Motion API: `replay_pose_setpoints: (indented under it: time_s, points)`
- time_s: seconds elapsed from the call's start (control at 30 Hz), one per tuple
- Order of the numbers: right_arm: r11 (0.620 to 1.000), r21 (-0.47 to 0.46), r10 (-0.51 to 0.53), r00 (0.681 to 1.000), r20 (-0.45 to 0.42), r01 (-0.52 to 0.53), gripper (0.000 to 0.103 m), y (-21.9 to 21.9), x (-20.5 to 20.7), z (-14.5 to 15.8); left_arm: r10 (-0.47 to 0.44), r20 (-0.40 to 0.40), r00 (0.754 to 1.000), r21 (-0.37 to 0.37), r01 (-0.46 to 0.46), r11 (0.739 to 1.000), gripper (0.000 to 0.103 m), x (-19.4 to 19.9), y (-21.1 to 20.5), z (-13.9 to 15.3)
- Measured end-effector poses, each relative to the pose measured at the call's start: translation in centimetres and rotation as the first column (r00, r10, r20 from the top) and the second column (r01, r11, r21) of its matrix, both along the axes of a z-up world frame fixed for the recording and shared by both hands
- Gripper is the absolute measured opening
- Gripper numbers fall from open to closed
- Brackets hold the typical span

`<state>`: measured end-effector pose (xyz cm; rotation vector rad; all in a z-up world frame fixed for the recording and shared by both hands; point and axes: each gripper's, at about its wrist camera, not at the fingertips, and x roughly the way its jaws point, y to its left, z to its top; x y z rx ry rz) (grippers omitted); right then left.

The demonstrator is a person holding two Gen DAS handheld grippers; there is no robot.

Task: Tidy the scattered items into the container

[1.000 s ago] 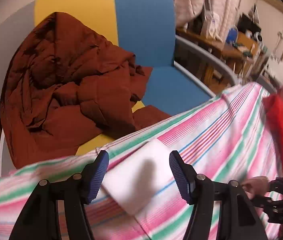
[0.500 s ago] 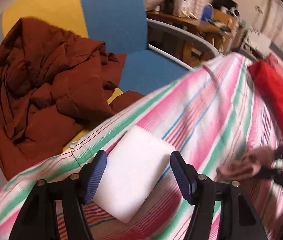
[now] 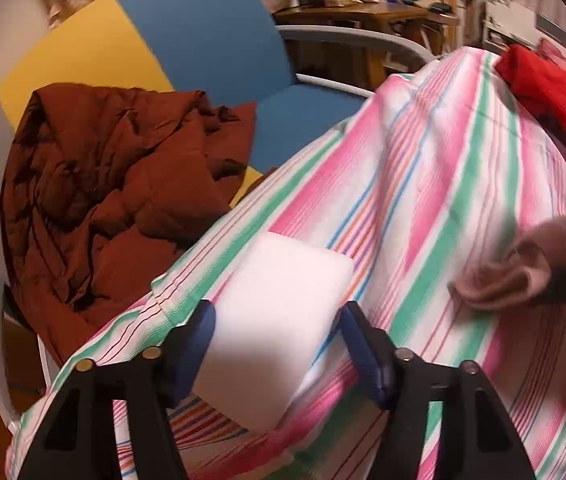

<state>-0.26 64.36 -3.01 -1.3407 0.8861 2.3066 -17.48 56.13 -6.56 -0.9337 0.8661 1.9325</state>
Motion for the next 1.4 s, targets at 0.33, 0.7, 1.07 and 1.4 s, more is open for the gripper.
replay_pose_setpoints:
  time_s: [0.33, 0.7, 1.07, 1.4]
  points:
    - [1.000, 0.001, 0.002, 1.000, -0.006, -0.002, 0.057, -0.1, 0.0, 0.0, 0.069, -0.064, 0.996, 0.133, -0.060, 0.989, 0.021, -0.7, -1.8, 4.1]
    - [1.000, 0.023, 0.016, 1.000, 0.003, -0.016, 0.057, -0.3, -0.1, -0.1, 0.035, 0.017, 0.999, 0.221, -0.038, 0.974, 0.020, 4.2, -6.4, 5.2]
    - [0.999, 0.038, 0.025, 1.000, 0.008, -0.025, 0.056, -0.2, -0.2, -0.3, 0.009, 0.102, 0.995, 0.278, -0.037, 0.960, 0.009, 12.6, -10.6, 3.2]
    - [0.999, 0.030, 0.019, 1.000, 0.006, -0.019, 0.056, -0.3, 0.0, -0.2, 0.089, -0.001, 0.996, 0.286, -0.085, 0.954, 0.076, 9.0, -9.0, 4.3]
